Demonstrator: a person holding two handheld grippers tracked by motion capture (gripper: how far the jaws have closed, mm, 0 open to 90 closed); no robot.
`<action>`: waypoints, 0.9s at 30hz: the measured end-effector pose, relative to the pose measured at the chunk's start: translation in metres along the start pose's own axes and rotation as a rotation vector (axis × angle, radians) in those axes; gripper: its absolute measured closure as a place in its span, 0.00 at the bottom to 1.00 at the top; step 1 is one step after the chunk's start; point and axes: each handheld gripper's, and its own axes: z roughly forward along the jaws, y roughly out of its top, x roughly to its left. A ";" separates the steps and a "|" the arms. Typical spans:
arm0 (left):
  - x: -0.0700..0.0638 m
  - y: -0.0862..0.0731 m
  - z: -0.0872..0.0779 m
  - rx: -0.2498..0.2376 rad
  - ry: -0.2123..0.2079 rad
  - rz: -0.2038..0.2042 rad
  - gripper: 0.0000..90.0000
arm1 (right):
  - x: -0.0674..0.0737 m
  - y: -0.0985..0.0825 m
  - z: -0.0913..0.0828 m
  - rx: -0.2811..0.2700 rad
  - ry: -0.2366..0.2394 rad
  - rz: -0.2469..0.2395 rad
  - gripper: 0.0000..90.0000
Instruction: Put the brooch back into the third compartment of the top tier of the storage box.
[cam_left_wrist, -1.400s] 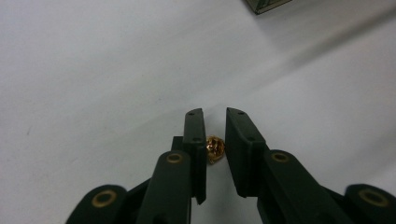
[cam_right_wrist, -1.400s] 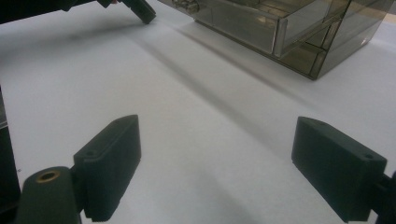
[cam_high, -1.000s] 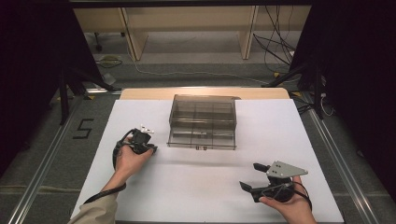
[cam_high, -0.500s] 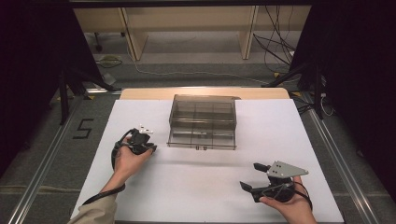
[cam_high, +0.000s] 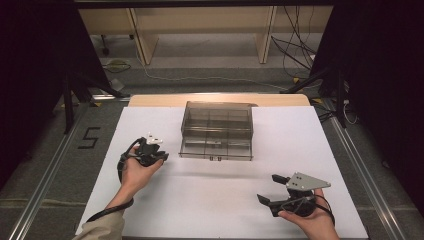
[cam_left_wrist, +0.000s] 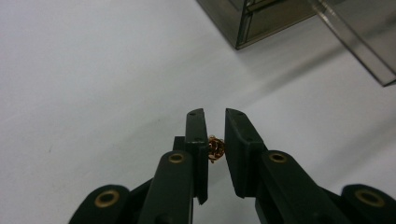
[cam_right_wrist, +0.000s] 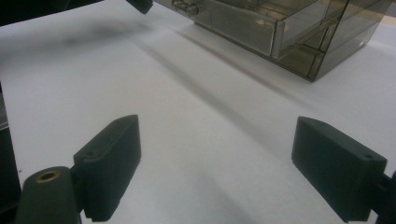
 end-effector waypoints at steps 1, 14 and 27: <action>0.000 0.000 -0.001 -0.005 -0.001 0.001 0.88 | 0.000 0.000 0.000 0.000 0.000 -0.001 0.18; -0.003 0.002 -0.011 -0.108 -0.002 0.002 0.89 | 0.000 0.000 0.000 0.000 -0.001 0.000 0.18; -0.006 0.003 -0.017 -0.177 0.001 0.007 0.89 | 0.000 0.000 -0.001 0.000 -0.001 0.001 0.18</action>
